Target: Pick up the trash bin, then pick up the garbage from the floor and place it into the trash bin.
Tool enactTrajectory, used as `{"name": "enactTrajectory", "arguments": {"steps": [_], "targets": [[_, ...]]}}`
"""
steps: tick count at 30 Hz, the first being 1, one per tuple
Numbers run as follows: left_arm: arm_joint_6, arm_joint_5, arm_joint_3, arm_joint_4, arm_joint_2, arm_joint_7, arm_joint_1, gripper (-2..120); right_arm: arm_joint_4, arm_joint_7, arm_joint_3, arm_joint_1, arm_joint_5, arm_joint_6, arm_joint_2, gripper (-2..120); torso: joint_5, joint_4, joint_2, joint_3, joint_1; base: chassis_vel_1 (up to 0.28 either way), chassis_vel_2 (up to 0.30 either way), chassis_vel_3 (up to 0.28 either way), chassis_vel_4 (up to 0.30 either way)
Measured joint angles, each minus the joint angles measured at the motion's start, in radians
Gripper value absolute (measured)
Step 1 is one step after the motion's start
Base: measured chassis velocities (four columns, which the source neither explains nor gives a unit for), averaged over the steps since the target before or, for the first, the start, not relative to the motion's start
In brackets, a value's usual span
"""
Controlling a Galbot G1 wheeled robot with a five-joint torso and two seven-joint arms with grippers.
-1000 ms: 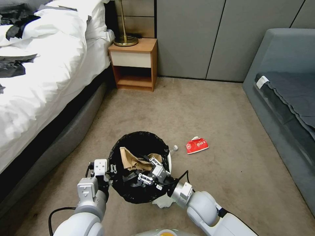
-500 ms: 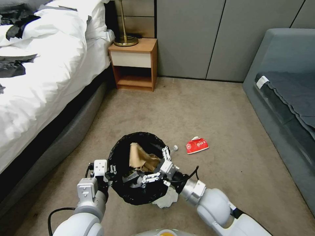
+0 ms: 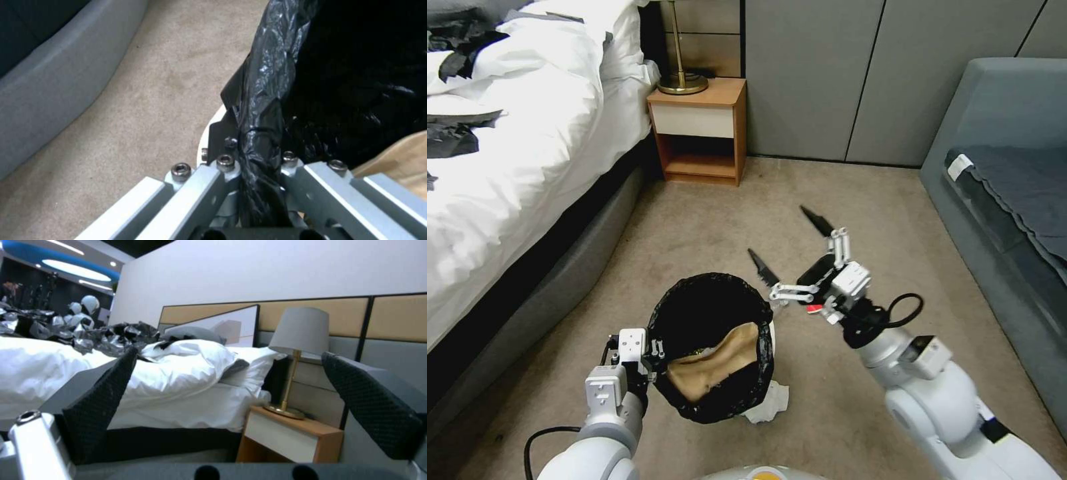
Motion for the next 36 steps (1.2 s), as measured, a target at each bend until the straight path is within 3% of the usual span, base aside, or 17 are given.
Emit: {"name": "enactTrajectory", "arguments": {"steps": [12, 18, 22, 26, 36], "targets": [[-0.007, 0.002, 0.005, -0.014, 0.003, 0.0, 0.02, 0, -0.019, 0.0, -0.046, -0.01, -0.04, -0.012, 0.04, 100, 0.0, 0.0002, 0.0, 0.0, 0.0, 0.0, 0.0, 0.0, 0.0], [-0.009, -0.007, -0.009, -0.009, 0.009, 0.0, 0.013, 0, 0.022, 0.036, 0.075, -0.069, -0.045, 0.008, 0.1, 100, -0.0001, 0.0001, 0.0, 0.0, 0.0, 0.0, 0.0, 0.0, 0.0], [-0.01, -0.021, -0.016, 0.003, 0.013, 0.001, -0.003, 0, 0.06, 0.175, 0.208, -0.201, -0.108, 0.022, 0.186, 100, -0.0002, -0.0003, 0.0, 0.0, 0.0, 0.0, 0.0, 0.0, 0.0], [-0.009, -0.038, -0.019, 0.006, 0.017, 0.0, -0.013, 0, 0.036, 0.226, 0.28, -0.29, -0.127, 0.057, 0.245, 100, -0.0002, -0.0002, 0.0, 0.0, 0.0, 0.0, 0.0, 0.0, 0.0], [-0.005, -0.073, -0.021, 0.002, 0.028, -0.008, -0.011, 0, -0.085, 0.224, 0.322, -0.373, -0.142, 0.15, 0.297, 100, 0.0, 0.0001, 0.0, 0.0, 0.0, 0.0, 0.0, 0.0, 0.0]]}}
